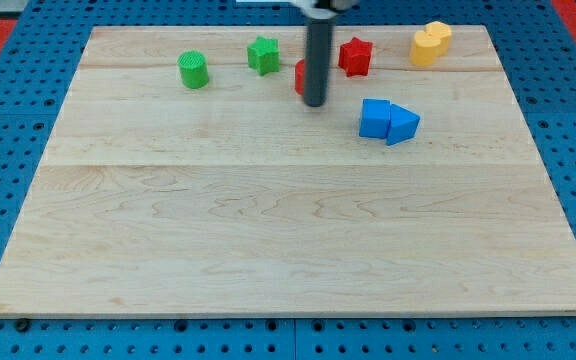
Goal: Push the red circle along with the red star towards the top right
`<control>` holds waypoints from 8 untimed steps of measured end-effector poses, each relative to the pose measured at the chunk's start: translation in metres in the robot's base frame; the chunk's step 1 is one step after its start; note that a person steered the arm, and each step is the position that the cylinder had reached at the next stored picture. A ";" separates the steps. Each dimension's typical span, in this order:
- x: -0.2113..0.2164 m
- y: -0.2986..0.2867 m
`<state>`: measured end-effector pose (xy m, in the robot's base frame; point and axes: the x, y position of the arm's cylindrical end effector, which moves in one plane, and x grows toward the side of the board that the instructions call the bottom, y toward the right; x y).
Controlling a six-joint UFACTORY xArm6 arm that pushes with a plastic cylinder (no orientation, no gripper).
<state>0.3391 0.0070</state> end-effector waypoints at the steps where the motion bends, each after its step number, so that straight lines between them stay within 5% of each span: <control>1: -0.017 -0.007; 4: -0.060 0.047; 8: -0.059 0.082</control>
<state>0.2806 0.0891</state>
